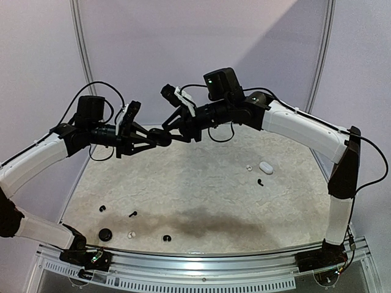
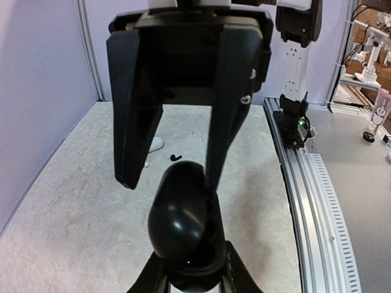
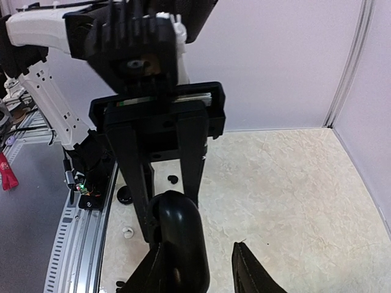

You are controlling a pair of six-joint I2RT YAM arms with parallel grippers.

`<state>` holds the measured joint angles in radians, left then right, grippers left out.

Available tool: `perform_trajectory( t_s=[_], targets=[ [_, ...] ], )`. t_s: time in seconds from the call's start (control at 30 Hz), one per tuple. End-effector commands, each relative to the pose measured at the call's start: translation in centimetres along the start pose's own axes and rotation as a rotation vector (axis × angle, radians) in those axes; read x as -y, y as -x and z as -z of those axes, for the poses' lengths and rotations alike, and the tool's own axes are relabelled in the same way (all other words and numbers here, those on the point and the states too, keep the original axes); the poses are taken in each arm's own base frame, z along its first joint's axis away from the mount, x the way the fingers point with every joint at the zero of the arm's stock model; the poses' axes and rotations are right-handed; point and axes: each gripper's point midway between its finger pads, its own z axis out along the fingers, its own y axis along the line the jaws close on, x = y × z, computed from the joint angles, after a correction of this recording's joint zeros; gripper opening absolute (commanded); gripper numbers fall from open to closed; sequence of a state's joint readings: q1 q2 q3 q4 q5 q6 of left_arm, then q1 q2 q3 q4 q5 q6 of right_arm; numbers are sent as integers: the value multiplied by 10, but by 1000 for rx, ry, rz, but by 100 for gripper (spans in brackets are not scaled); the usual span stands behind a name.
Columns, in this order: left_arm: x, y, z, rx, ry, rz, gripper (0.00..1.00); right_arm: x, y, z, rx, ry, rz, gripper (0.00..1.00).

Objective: Insert the wireless bluetooth earbuds into the charging case
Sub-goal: Open the charging case.

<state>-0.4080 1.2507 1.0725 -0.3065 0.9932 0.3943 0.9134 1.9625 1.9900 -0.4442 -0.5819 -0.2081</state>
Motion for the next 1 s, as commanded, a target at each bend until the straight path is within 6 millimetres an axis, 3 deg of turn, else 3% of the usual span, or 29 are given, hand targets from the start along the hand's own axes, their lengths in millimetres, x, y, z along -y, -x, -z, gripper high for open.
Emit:
perform_trajectory(
  t_s=[0.0,0.5,0.97],
  targets=[
    [17,5,-1,0,-46,-31,0,23,10,16,29,-92,-39,37],
    [2,16,-3,74,12,92,0,17,-9,9,-26,-38,-62,41],
    [-19,-1,-7,85,65,257,0,22,35,39,115,-13,-87,56]
  ],
)
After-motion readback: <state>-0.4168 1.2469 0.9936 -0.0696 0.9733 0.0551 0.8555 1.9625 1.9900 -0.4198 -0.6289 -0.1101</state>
